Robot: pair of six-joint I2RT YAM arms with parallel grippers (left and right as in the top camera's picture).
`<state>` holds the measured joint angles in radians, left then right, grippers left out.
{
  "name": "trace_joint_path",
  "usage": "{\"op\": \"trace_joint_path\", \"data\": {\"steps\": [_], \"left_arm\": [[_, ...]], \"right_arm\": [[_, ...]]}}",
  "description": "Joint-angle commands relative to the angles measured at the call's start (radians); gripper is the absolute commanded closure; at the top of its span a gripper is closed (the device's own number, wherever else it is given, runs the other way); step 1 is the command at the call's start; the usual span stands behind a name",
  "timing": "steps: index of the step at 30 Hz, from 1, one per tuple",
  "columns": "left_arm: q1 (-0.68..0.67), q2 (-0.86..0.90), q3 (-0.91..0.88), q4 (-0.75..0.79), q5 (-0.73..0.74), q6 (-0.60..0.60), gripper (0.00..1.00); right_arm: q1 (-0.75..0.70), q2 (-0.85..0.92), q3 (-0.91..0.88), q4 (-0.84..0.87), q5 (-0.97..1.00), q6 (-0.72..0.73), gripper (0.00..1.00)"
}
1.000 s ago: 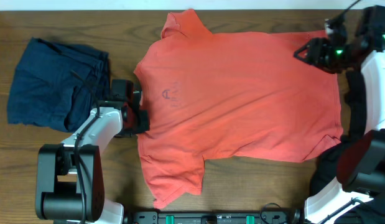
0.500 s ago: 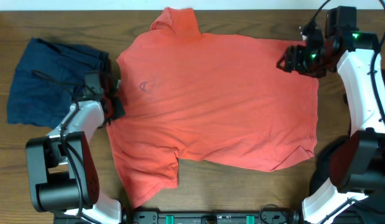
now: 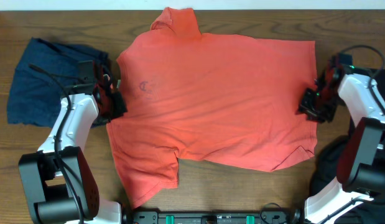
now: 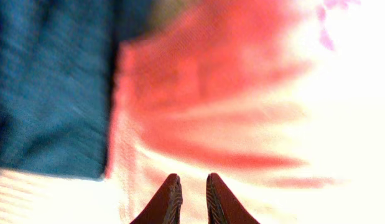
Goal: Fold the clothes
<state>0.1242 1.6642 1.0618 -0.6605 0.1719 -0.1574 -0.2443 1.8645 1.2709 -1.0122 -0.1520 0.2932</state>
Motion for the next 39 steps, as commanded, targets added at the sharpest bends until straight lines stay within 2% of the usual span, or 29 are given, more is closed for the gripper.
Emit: {"op": "trace_joint_path", "data": {"steps": [1, 3, 5, 9, 10, 14, 16, 21, 23, 25, 27, 29, 33, 37, 39], "left_arm": [[-0.018, -0.010, -0.008, -0.016, 0.098, 0.038, 0.83], [-0.035, -0.007, -0.030, -0.010, 0.098, 0.038, 0.83], [-0.055, -0.003, -0.042, -0.008, 0.098, 0.049, 0.83], [-0.100, -0.003, -0.046, -0.001, 0.098, 0.113, 0.83], [-0.109, -0.003, -0.046, 0.005, 0.097, 0.121, 0.79], [-0.135, -0.003, -0.046, 0.034, 0.097, 0.124, 0.78], [-0.137, -0.003, -0.046, 0.045, 0.097, 0.123, 0.78], [-0.137, -0.003, -0.046, 0.062, 0.097, 0.124, 0.75], [-0.137, -0.003, -0.046, 0.071, 0.097, 0.124, 0.73], [-0.137, -0.003, -0.046, 0.089, 0.097, 0.124, 0.66], [-0.137, -0.003, -0.046, 0.112, 0.097, 0.124, 0.56], [-0.137, -0.003, -0.046, 0.133, 0.098, 0.124, 0.49], [-0.137, -0.003, -0.046, 0.154, 0.098, 0.124, 0.48], [-0.137, -0.002, -0.046, 0.167, 0.098, 0.124, 0.51], [-0.137, -0.002, -0.046, 0.165, 0.098, 0.124, 0.55]], "right_arm": [[-0.085, 0.003, -0.019, -0.003, 0.032, 0.052, 0.67], [-0.128, 0.003, -0.032, 0.034, 0.010, 0.051, 0.69], [-0.156, 0.003, -0.055, 0.101, -0.065, 0.046, 0.76], [-0.151, 0.003, -0.122, 0.269, -0.200, 0.014, 0.85], [-0.140, 0.003, -0.141, 0.314, -0.209, 0.017, 0.88], [-0.088, 0.004, -0.232, 0.511, -0.203, 0.037, 0.94], [-0.065, 0.004, -0.278, 0.596, -0.113, 0.117, 0.98], [-0.054, 0.026, -0.319, 0.768, 0.077, 0.314, 0.99], [-0.056, 0.045, -0.319, 0.896, 0.060, 0.328, 0.99], [-0.055, 0.051, -0.312, 1.009, -0.003, 0.326, 0.97], [-0.056, 0.046, -0.294, 1.072, -0.083, 0.274, 0.89], [-0.057, 0.028, -0.259, 1.063, -0.159, 0.192, 0.75], [-0.068, -0.074, -0.217, 0.911, -0.275, 0.072, 0.64], [-0.093, -0.220, -0.217, 0.704, -0.268, 0.058, 0.63], [-0.113, -0.287, -0.217, 0.571, -0.231, 0.079, 0.70]]}}
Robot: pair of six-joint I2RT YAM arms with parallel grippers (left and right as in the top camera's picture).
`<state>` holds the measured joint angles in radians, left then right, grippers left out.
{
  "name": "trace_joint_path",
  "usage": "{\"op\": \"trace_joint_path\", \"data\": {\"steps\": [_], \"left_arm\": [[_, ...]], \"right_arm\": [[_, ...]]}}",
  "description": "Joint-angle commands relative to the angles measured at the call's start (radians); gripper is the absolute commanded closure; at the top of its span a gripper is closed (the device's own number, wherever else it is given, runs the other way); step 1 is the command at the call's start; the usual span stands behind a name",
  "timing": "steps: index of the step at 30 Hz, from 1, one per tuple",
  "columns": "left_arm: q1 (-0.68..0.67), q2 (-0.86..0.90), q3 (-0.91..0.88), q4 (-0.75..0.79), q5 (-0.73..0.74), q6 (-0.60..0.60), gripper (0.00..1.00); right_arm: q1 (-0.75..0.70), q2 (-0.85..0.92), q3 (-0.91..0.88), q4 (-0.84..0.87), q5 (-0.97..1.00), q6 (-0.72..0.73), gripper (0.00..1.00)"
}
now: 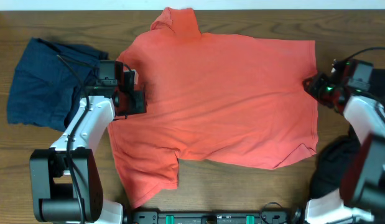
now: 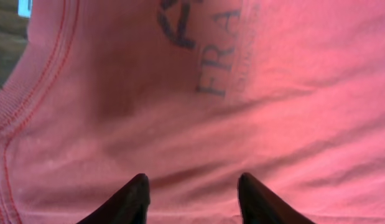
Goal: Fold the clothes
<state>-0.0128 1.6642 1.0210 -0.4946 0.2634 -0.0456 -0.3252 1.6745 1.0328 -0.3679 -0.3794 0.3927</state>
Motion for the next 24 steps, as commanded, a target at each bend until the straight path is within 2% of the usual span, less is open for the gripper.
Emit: {"op": "trace_joint_path", "data": {"steps": [1, 3, 4, 8, 12, 13, 16, 18, 21, 23, 24], "left_arm": [[0.000, -0.002, -0.005, -0.003, 0.007, 0.012, 0.56], [0.000, -0.002, -0.005, -0.008, 0.008, 0.012, 0.61], [0.000, -0.002, -0.005, -0.009, 0.014, 0.012, 0.62], [0.000, -0.002, -0.005, -0.025, 0.018, 0.012, 0.62], [0.000, -0.002, -0.005, -0.035, 0.018, 0.012, 0.62], [0.000, -0.002, -0.005, -0.039, 0.017, 0.012, 0.62], [0.000, -0.002, -0.005, -0.044, 0.017, 0.012, 0.62], [0.000, -0.002, -0.005, -0.046, 0.017, 0.012, 0.62], [0.000, -0.002, -0.005, -0.046, 0.017, 0.012, 0.62], [0.000, -0.002, -0.005, -0.046, 0.017, 0.012, 0.62], [0.000, -0.002, -0.005, -0.046, 0.017, 0.012, 0.62]], "right_arm": [[-0.042, -0.125, 0.021, -0.151, 0.034, 0.002, 0.76], [-0.057, -0.160, 0.020, -0.306, 0.124, 0.044, 0.86], [-0.061, -0.166, 0.018, -0.370, 0.158, 0.056, 0.87], [-0.053, -0.151, -0.012, -0.547, 0.188, 0.043, 0.85], [-0.048, -0.145, -0.105, -0.558, 0.192, 0.029, 0.80], [-0.048, -0.145, -0.127, -0.549, 0.188, 0.029, 0.74], [-0.048, -0.145, -0.186, -0.548, 0.194, 0.028, 0.40], [-0.048, -0.145, -0.216, -0.542, 0.196, 0.028, 0.34], [-0.047, -0.145, -0.249, -0.512, 0.186, 0.029, 0.34], [-0.048, -0.145, -0.265, -0.491, 0.166, 0.029, 0.41], [-0.047, -0.145, -0.269, -0.488, 0.156, 0.029, 0.49]]}}
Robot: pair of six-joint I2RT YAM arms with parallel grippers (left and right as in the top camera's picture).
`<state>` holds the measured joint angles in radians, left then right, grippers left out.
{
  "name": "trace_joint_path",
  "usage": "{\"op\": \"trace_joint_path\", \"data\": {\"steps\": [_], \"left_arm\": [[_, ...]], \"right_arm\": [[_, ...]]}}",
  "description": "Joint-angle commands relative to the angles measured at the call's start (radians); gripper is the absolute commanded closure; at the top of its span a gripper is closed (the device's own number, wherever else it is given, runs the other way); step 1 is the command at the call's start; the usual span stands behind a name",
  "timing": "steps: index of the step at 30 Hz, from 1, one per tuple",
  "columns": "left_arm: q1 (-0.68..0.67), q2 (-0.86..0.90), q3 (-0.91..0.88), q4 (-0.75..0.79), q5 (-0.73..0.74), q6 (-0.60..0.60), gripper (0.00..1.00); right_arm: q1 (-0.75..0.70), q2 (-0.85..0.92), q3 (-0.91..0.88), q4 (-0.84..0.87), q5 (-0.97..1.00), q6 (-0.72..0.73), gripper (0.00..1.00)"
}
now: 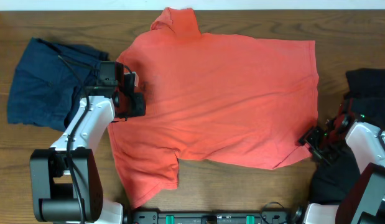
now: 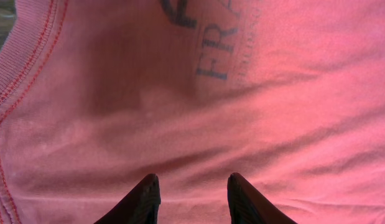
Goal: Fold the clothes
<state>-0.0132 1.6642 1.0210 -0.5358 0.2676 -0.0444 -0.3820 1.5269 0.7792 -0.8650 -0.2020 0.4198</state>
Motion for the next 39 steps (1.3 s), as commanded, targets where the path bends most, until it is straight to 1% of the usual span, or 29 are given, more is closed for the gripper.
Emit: {"op": "trace_joint_path", "data": {"steps": [1, 3, 5, 9, 15, 17, 18, 19, 20, 22, 24, 25, 27, 28, 30, 33, 35, 36, 38, 39], "left_arm": [[0.000, -0.002, -0.005, -0.005, 0.013, 0.011, 0.62], [0.000, -0.002, -0.005, -0.013, 0.013, 0.011, 0.62], [0.000, -0.002, -0.005, -0.028, 0.013, 0.011, 0.62], [0.000, -0.002, -0.005, -0.072, 0.013, 0.011, 0.63], [0.000, -0.002, -0.005, -0.114, 0.012, 0.011, 0.66], [0.000, -0.002, -0.005, -0.114, 0.013, 0.011, 0.66], [0.000, -0.002, -0.005, -0.113, 0.013, 0.011, 0.66], [0.000, -0.002, -0.005, -0.111, 0.013, 0.011, 0.66], [0.000, -0.002, -0.005, -0.107, 0.013, 0.011, 0.66], [0.000, -0.002, -0.005, -0.089, 0.021, 0.011, 0.66], [-0.005, -0.002, -0.005, -0.053, 0.073, 0.011, 0.66], [-0.010, -0.002, -0.005, -0.030, 0.098, 0.015, 0.66], [-0.028, 0.001, -0.005, 0.008, 0.107, 0.019, 0.66], [-0.038, 0.003, -0.005, 0.024, 0.107, 0.024, 0.66], [-0.058, 0.018, -0.005, 0.049, 0.106, 0.026, 0.66], [-0.081, 0.064, -0.005, 0.063, 0.105, 0.040, 0.65], [-0.085, 0.101, -0.005, 0.064, 0.106, 0.040, 0.65], [-0.085, 0.118, -0.005, 0.063, 0.106, 0.041, 0.66], [-0.084, 0.150, -0.005, 0.064, 0.106, 0.040, 0.66], [-0.084, 0.163, -0.005, 0.064, 0.106, 0.041, 0.66]], "right_arm": [[0.009, 0.003, -0.014, 0.007, -0.027, 0.001, 0.58], [0.008, 0.003, -0.014, 0.000, -0.025, -0.017, 0.75], [0.005, 0.003, -0.013, -0.016, -0.023, -0.018, 0.80], [-0.010, 0.003, -0.004, -0.038, -0.008, -0.036, 0.99], [-0.069, -0.004, 0.004, -0.125, 0.133, -0.035, 0.99], [-0.088, -0.005, 0.004, -0.142, 0.169, -0.035, 0.99], [-0.095, -0.005, 0.004, -0.137, 0.142, -0.037, 0.99], [-0.097, -0.005, 0.004, -0.127, 0.093, -0.061, 0.96], [-0.097, -0.005, 0.004, -0.103, 0.018, -0.111, 0.94], [-0.096, -0.005, 0.004, -0.042, -0.233, -0.276, 0.88], [-0.095, -0.005, 0.004, 0.004, -0.378, -0.340, 0.78], [-0.095, -0.005, 0.004, 0.021, -0.385, -0.326, 0.73], [-0.095, -0.004, 0.004, 0.054, -0.329, -0.250, 0.46], [-0.095, -0.004, 0.004, 0.060, -0.289, -0.216, 0.36], [-0.095, -0.004, 0.004, 0.060, -0.200, -0.184, 0.29], [-0.095, -0.004, -0.002, 0.058, -0.127, -0.184, 0.28], [-0.095, -0.004, -0.007, 0.057, -0.128, -0.184, 0.31], [-0.095, -0.004, -0.009, 0.053, -0.131, -0.184, 0.34], [-0.095, -0.004, -0.009, 0.041, -0.131, -0.184, 0.47], [-0.095, -0.004, -0.009, 0.034, -0.131, -0.184, 0.57]]}}
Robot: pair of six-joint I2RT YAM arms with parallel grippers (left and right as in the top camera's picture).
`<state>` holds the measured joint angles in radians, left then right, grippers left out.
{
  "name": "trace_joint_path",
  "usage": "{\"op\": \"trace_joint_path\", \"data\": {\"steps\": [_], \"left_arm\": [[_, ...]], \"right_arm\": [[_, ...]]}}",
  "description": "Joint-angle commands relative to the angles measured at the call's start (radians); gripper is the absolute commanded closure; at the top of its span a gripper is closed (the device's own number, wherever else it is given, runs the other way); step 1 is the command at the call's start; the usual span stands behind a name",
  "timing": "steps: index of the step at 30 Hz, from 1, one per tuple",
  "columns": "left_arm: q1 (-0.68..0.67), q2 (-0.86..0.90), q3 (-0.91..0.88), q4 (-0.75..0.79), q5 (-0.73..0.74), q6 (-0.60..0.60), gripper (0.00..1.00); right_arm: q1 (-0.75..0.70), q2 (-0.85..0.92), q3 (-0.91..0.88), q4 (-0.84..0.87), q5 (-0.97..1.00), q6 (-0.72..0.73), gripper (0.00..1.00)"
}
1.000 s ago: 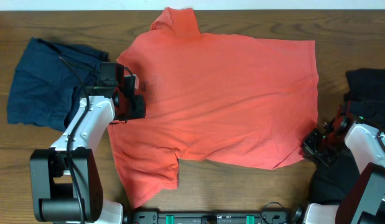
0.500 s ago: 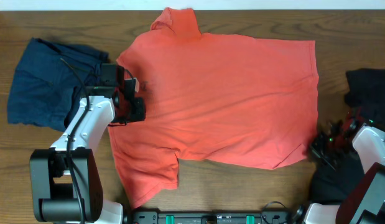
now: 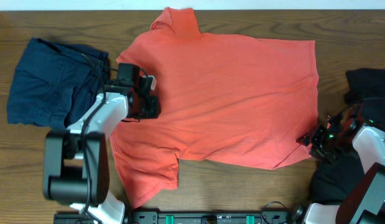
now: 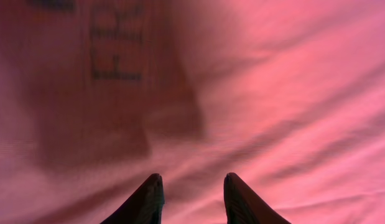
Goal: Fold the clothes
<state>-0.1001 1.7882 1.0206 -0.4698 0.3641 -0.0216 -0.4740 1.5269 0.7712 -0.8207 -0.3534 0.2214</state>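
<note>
A coral-red T-shirt (image 3: 223, 93) lies spread flat on the wooden table, collar at the back. My left gripper (image 3: 150, 103) hovers over its left chest area. In the left wrist view the left gripper (image 4: 192, 182) stands open just above the fabric, with nothing between its dark fingers (image 4: 152, 194), and a dark printed "FR" (image 4: 117, 46) lies ahead of it. My right gripper (image 3: 315, 139) is at the shirt's front right hem corner. Its jaws are too small to read in the overhead view.
A navy garment (image 3: 49, 81) lies crumpled at the left, touching the shirt's sleeve. Black clothing (image 3: 368, 81) sits at the right edge, and more black clothing (image 3: 341, 177) lies at the front right beside my right arm. Bare wood table (image 3: 242, 186) shows along the front.
My left gripper has moved a little to the right, further onto the shirt, and the print now sits further to its left. It is still open. The right gripper has barely moved.
At first my left gripper was nearly shut at the shirt's left edge beside the navy cloth, with the right gripper at the right hem. Then the left stood open over the printed chest. After that the right gripper was at the front right corner, where it stays.
</note>
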Motion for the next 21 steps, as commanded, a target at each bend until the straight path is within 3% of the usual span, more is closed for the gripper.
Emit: {"op": "trace_joint_path", "data": {"steps": [1, 3, 4, 6, 9, 11, 13, 14, 17, 19, 21], "left_arm": [[0.002, 0.048, -0.005, -0.002, 0.010, 0.018, 0.67], [0.003, 0.059, -0.005, -0.002, 0.010, 0.018, 0.70], [0.003, 0.062, -0.005, -0.002, 0.010, 0.018, 0.70], [0.003, 0.062, -0.005, -0.002, 0.009, 0.018, 0.70], [0.003, 0.062, -0.005, 0.001, 0.009, 0.018, 0.70], [0.003, 0.062, -0.005, 0.001, 0.010, 0.018, 0.70], [0.003, 0.062, -0.005, 0.001, 0.009, 0.018, 0.70], [0.003, 0.062, -0.005, 0.001, 0.009, 0.018, 0.70], [0.003, 0.062, -0.005, 0.001, 0.009, 0.018, 0.70], [0.003, 0.062, -0.005, 0.001, 0.009, 0.018, 0.70], [0.003, 0.062, -0.005, 0.001, 0.009, 0.018, 0.70]], "right_arm": [[-0.003, -0.004, -0.001, -0.021, 0.022, 0.013, 0.63], [-0.003, -0.004, -0.001, -0.044, 0.029, 0.014, 0.68], [-0.003, -0.004, -0.001, -0.055, 0.037, 0.014, 0.65], [-0.003, -0.004, -0.003, -0.063, 0.041, 0.014, 0.47], [-0.003, -0.004, -0.016, -0.062, 0.057, 0.030, 0.40], [-0.003, -0.004, -0.030, -0.058, 0.094, 0.057, 0.41], [-0.003, -0.004, -0.042, -0.042, 0.103, 0.063, 0.51], [-0.003, -0.004, -0.043, -0.034, 0.100, 0.063, 0.61], [-0.003, -0.004, -0.043, -0.024, 0.094, 0.063, 0.75], [-0.004, -0.004, -0.043, -0.026, 0.095, 0.063, 0.95], [-0.013, -0.006, -0.034, -0.048, 0.096, 0.063, 0.99]]}}
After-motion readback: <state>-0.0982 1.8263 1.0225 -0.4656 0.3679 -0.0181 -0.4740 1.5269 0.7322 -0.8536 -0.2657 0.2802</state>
